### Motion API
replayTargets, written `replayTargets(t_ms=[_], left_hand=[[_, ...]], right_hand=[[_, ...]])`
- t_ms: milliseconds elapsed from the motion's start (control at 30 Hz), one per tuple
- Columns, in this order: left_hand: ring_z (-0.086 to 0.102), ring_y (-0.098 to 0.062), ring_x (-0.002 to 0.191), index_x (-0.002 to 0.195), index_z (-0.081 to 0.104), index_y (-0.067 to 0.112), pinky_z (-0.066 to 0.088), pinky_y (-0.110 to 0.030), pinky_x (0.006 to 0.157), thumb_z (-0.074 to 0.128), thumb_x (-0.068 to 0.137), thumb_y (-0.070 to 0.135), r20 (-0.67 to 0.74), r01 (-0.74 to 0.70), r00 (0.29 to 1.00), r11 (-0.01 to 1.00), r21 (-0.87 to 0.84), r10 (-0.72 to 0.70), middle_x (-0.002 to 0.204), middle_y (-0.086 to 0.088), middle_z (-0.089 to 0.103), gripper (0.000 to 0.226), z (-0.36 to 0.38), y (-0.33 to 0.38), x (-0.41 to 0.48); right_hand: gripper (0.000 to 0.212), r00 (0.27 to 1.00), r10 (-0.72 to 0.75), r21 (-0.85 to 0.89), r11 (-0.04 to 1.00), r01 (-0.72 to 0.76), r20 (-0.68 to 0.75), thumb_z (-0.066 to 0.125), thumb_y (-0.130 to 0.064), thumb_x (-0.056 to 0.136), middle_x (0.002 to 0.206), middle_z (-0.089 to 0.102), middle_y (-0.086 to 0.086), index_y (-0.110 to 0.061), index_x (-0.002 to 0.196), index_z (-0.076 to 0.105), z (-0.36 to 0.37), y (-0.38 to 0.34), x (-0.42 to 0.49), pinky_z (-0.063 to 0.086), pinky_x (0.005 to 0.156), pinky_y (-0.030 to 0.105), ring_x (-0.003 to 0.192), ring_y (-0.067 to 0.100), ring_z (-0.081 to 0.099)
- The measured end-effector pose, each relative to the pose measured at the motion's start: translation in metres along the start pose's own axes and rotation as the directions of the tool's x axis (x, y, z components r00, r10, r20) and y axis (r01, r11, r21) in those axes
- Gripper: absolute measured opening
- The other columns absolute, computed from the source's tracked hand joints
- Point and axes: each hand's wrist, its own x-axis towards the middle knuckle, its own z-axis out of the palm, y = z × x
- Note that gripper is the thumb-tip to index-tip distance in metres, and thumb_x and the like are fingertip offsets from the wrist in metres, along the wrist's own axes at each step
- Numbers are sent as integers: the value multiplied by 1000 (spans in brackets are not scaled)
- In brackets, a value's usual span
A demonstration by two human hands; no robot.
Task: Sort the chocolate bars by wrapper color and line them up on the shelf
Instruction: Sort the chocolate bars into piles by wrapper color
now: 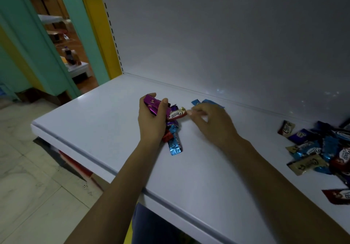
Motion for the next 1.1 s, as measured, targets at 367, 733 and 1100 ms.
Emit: replayTargets(t_ms=[367, 733, 1100], left_hand=[[66, -11, 85, 117, 46, 22, 53, -18, 66, 60, 94, 25, -155, 94, 980, 974, -206, -127, 101, 1, 60, 27, -3, 1, 6], [64, -4, 78, 116, 48, 22, 48, -8, 59, 60, 94, 28, -53, 18, 998, 1000, 20, -16, 92, 11, 59, 26, -1, 1, 1], [63, 11, 70, 120, 50, 16, 48, -7, 63, 61, 94, 23, 43, -18, 999, 998, 68, 15, 88, 13, 61, 29, -1, 3, -4]], right_hand=[[44, 944, -18, 429, 893, -133, 331, 75, -7, 78, 63, 67, -16, -23, 114, 56, 10, -22, -2, 45, 65, 13, 63, -5, 60], [28, 995, -53, -429, 903, 13, -80, 45, -25, 95, 117, 62, 4, -16, 111, 66, 4, 41, 17, 39, 85, 35, 108, 26, 53], [62, 999, 45, -469, 882, -47, -16, 25, -56, 95, 151, 32, 12, -18, 138, 48, 8, 41, 17, 17, 116, 40, 141, 27, 23]])
